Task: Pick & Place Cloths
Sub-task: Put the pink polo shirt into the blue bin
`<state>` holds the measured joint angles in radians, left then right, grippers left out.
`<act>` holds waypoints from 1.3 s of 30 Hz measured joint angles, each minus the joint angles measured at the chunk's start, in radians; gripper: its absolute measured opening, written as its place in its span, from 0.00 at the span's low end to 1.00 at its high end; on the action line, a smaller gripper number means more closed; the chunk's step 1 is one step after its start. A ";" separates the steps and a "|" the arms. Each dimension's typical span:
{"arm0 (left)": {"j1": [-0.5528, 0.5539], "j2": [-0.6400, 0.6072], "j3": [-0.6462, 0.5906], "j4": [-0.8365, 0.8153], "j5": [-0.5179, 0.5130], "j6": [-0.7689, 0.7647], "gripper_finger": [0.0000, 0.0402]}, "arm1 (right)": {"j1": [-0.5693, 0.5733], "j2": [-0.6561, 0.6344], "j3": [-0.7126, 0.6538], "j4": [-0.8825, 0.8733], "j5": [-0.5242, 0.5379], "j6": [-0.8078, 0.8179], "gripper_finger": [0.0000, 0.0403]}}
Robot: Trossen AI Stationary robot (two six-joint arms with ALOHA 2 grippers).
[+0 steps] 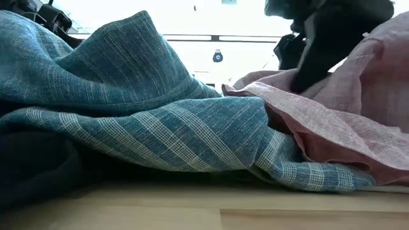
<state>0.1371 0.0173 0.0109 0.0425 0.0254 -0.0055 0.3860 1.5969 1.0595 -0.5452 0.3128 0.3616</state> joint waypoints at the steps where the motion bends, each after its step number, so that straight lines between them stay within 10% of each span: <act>1: 0.000 0.000 0.000 0.000 0.000 0.000 0.73 | -0.004 -0.003 0.000 -0.007 0.006 0.013 0.93; 22: 0.000 0.000 0.000 0.000 0.000 0.000 0.73 | -0.060 -0.002 0.000 -0.312 -0.240 0.286 0.90; 39: 0.000 0.000 0.000 0.000 0.000 0.000 0.73 | -0.146 0.054 0.012 -0.312 -0.368 0.318 0.04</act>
<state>0.1371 0.0174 0.0109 0.0425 0.0254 -0.0054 0.2395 1.6508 1.0712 -0.8575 -0.0554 0.6795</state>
